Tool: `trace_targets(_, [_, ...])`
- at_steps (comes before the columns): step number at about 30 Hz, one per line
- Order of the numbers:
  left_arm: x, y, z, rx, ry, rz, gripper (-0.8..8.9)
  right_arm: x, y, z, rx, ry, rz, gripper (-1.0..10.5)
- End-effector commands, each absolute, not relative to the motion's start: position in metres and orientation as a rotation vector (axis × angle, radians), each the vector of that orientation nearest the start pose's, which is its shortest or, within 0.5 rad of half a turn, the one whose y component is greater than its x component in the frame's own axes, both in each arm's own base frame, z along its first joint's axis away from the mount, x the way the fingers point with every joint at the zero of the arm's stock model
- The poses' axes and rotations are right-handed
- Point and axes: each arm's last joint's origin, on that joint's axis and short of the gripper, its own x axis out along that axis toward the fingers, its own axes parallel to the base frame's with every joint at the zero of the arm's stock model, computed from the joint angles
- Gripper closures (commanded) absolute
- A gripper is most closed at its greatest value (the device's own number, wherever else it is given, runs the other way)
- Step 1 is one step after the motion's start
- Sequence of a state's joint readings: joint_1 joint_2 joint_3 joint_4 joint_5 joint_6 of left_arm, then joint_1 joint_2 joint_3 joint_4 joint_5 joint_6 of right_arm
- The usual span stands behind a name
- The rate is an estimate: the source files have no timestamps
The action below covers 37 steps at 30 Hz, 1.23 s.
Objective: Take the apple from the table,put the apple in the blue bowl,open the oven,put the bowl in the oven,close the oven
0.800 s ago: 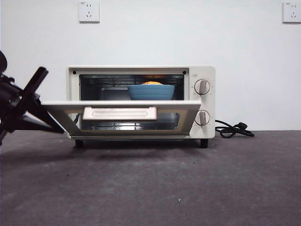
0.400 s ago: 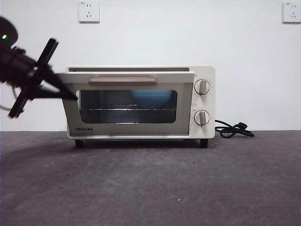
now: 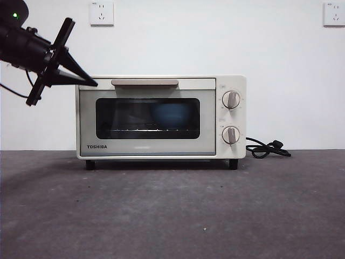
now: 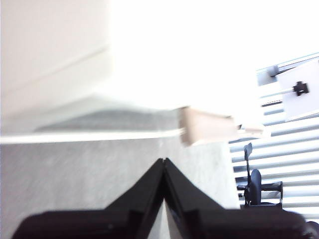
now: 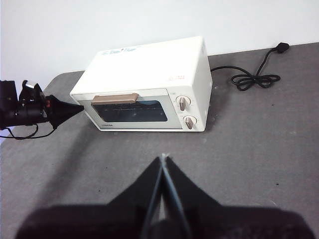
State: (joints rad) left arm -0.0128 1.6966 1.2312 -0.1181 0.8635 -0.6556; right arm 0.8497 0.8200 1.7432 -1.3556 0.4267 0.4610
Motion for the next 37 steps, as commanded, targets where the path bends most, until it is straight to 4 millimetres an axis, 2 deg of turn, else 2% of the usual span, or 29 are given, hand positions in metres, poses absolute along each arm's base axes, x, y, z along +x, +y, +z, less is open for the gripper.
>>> trace_targets(1, [0.371,-0.027,0.266,-0.846,0.808,-0.661,8.20,0.026,0.012,0.485,0.180,0.460,0.316,9.5])
trace_targets(10, [0.368,-0.042,0.273,-0.807,0.814,-0.763,8.20,0.026,0.012,0.485,0.077,0.443,0.340,9.5])
trace_targets(15, [0.350,-0.057,0.288,-0.698,0.808,-0.820,8.19,0.026,0.012,0.485,0.018,0.431,0.349,9.5])
trace_targets(24, [0.280,-0.078,0.347,-0.304,0.652,-0.823,8.18,0.028,0.009,0.486,0.002,0.395,0.238,9.5])
trace_targets(31, [0.229,-0.073,0.385,-0.267,0.548,-0.861,8.17,0.028,0.008,0.486,-0.001,0.389,0.218,9.5])
trace_targets(37, [0.209,-0.068,0.401,-0.248,0.466,-0.873,8.17,0.028,0.008,0.486,-0.001,0.389,0.219,9.5])
